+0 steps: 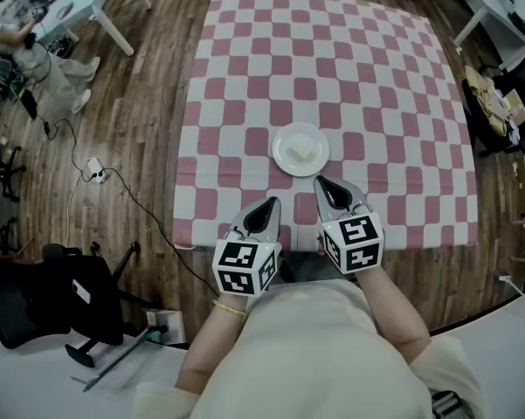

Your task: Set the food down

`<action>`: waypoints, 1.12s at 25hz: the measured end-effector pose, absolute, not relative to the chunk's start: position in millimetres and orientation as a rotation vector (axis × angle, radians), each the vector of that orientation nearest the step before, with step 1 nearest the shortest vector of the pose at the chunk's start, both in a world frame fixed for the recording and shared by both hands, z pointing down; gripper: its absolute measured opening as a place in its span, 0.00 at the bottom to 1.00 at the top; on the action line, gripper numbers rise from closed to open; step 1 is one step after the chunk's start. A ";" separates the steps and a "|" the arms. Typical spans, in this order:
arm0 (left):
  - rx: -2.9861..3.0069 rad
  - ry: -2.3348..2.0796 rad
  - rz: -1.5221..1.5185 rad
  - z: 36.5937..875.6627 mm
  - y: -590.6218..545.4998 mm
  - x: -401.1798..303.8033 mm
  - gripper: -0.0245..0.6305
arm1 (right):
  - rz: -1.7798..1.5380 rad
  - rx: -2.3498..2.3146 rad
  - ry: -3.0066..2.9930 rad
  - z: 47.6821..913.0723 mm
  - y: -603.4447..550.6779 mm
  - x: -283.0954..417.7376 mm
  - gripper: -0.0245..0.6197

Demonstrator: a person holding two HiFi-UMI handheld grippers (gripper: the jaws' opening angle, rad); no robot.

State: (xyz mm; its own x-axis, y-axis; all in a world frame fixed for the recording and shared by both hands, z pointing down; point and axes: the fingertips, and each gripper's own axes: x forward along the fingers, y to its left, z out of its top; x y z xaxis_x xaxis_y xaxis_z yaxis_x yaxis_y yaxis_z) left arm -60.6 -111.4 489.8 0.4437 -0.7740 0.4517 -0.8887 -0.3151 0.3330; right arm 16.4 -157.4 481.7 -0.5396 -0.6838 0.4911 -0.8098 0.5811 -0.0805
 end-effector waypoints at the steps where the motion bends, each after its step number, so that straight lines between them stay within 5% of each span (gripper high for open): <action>1: 2.165 -1.387 0.281 489.2 -109.1 -60.0 0.04 | 0.421 1.204 -2.408 480.0 -153.9 16.4 0.05; 28: 2.223 -1.341 0.300 486.1 -46.8 -58.4 0.04 | 0.418 1.246 -2.485 460.8 -69.4 13.8 0.05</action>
State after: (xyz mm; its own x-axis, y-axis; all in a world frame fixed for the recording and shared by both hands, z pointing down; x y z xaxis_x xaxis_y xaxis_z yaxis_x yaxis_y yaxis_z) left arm -58.4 -46.8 486.1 0.4844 -0.7558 0.4406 -0.8715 -0.3729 0.3185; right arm 13.8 -69.4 460.8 -0.5636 -0.7142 0.4151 -0.8107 0.5748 -0.1117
